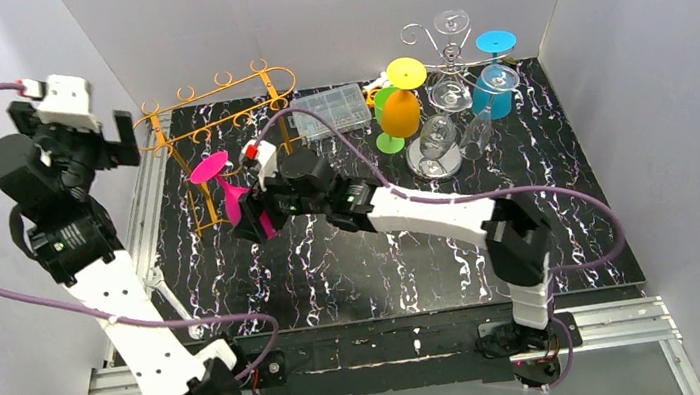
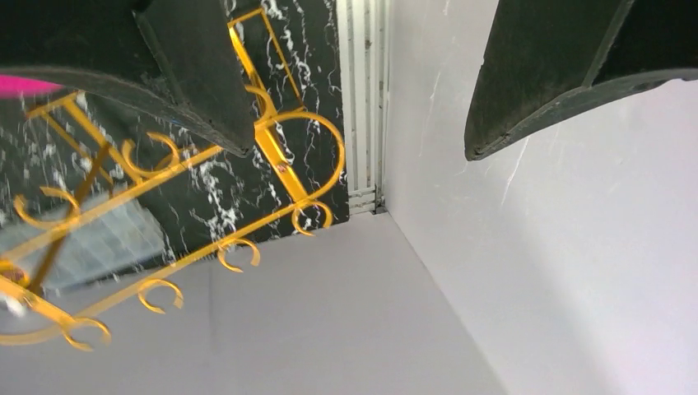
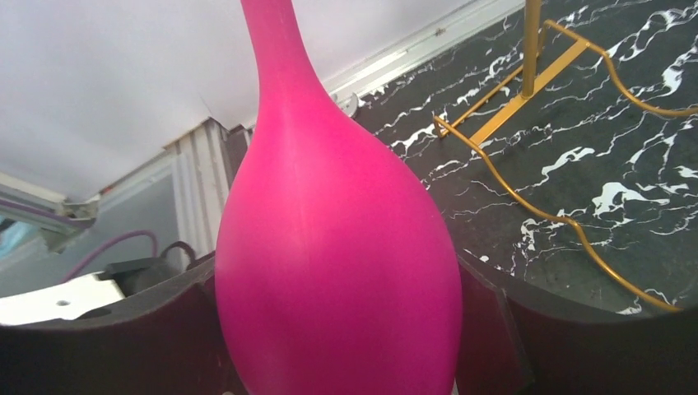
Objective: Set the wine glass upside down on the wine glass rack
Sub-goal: Turn the wine glass upside down at the wine rack.
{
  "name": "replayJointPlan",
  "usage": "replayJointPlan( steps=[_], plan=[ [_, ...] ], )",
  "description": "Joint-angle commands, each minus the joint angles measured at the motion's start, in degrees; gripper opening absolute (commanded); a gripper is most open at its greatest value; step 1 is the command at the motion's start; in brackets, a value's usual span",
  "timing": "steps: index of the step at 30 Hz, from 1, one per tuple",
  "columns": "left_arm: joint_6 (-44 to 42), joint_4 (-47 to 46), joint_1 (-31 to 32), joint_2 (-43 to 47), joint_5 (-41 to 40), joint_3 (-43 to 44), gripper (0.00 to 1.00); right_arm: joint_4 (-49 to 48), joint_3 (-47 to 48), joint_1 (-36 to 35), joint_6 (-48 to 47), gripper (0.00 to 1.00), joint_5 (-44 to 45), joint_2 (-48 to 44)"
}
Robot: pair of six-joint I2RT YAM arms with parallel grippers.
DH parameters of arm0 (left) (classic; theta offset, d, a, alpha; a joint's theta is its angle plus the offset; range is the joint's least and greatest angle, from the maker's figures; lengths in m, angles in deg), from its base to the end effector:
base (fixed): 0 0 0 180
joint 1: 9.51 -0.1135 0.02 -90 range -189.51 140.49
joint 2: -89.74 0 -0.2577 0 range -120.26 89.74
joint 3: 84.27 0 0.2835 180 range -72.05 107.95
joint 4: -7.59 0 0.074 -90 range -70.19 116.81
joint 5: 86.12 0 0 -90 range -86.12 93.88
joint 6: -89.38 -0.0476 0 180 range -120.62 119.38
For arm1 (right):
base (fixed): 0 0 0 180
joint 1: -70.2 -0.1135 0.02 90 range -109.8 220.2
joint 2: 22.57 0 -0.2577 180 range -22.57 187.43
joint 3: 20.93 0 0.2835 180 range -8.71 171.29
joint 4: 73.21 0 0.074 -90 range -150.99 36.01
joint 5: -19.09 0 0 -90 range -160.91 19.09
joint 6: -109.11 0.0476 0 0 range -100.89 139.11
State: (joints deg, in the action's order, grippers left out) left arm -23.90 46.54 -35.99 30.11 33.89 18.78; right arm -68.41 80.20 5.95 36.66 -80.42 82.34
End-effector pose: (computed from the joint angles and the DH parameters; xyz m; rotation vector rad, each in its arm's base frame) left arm 0.1990 0.0725 0.5397 0.3799 1.4624 0.3073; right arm 0.2053 0.4437 0.3258 -0.8630 1.6617 1.1696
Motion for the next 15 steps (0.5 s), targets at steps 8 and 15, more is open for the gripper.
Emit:
replayJointPlan(
  steps=[8,15],
  plan=[
    [21.3,-9.2,-6.9,-2.1,8.3,4.1,0.98,-0.8,13.2,-0.3,-3.3,0.62,-1.8,10.5],
    [24.6,-11.3,-6.9,-2.7,10.6,3.6,0.98,-4.2,14.8,-0.3,-4.6,0.62,-0.4,12.0]
  ],
)
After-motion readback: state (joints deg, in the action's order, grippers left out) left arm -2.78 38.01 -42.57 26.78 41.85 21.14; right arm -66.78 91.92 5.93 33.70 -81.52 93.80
